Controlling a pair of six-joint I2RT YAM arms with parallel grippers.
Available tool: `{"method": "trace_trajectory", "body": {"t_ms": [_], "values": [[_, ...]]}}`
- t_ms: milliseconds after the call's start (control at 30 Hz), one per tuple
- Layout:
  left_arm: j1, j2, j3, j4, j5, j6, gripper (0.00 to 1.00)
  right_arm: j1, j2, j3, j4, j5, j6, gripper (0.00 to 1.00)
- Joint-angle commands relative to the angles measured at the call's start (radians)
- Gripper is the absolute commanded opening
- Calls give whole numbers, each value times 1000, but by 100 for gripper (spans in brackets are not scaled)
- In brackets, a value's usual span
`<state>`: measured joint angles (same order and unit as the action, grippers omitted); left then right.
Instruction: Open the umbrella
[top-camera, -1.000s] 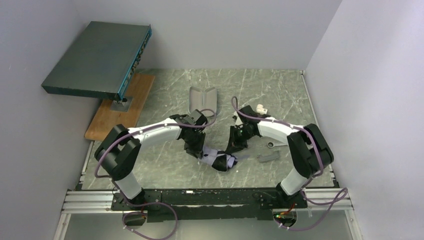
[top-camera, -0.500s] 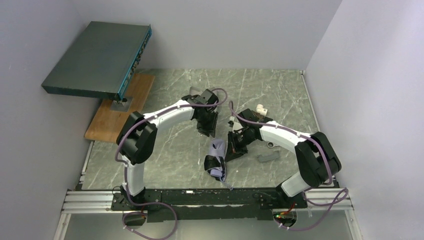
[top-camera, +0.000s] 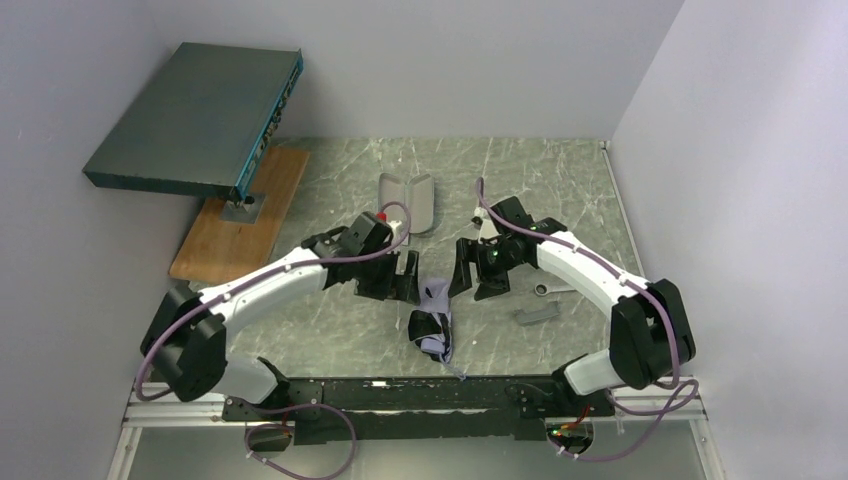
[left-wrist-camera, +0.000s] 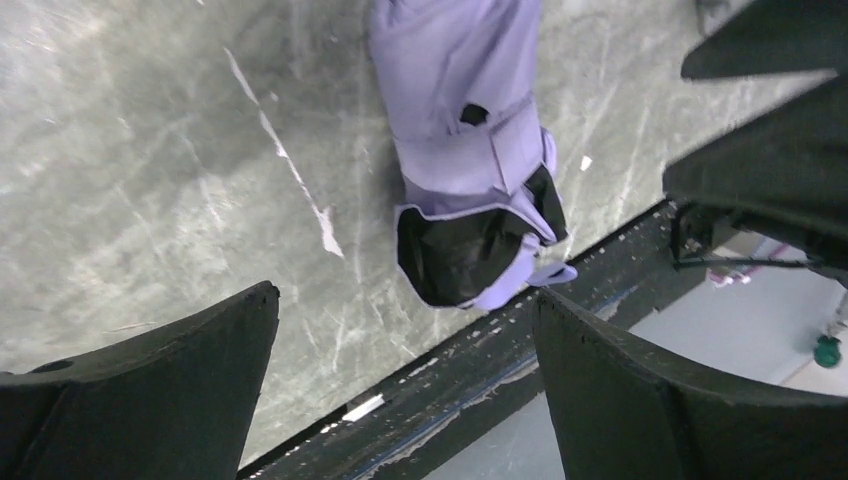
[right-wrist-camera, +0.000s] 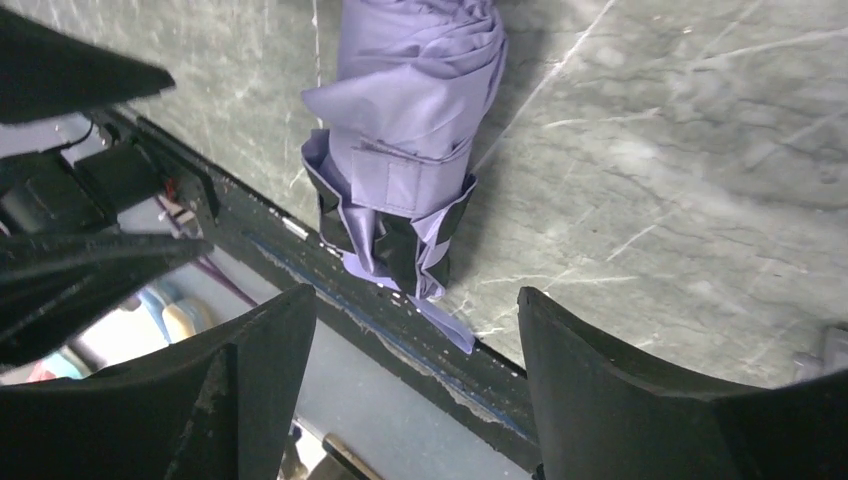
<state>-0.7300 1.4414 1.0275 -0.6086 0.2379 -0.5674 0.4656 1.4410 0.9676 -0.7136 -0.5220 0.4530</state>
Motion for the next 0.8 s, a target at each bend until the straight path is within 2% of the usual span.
{"method": "trace_trajectory", "body": {"t_ms": [0, 200, 500, 600, 767], "values": [[-32, -75, -95, 192, 91, -67, 100, -18, -55, 29, -19, 73, 23, 77], [-66, -46, -151, 309, 154, -128, 99, -36, -106, 1, -8, 95, 48, 82], [-77, 67, -244, 569, 244, -249, 96, -46, -258, -82, 45, 86, 135, 88], [-84, 114, -250, 615, 255, -267, 95, -47, -320, -98, 47, 95, 150, 100], [-93, 161, -266, 669, 241, -304, 90, -47, -371, -125, 21, 90, 149, 100]]}}
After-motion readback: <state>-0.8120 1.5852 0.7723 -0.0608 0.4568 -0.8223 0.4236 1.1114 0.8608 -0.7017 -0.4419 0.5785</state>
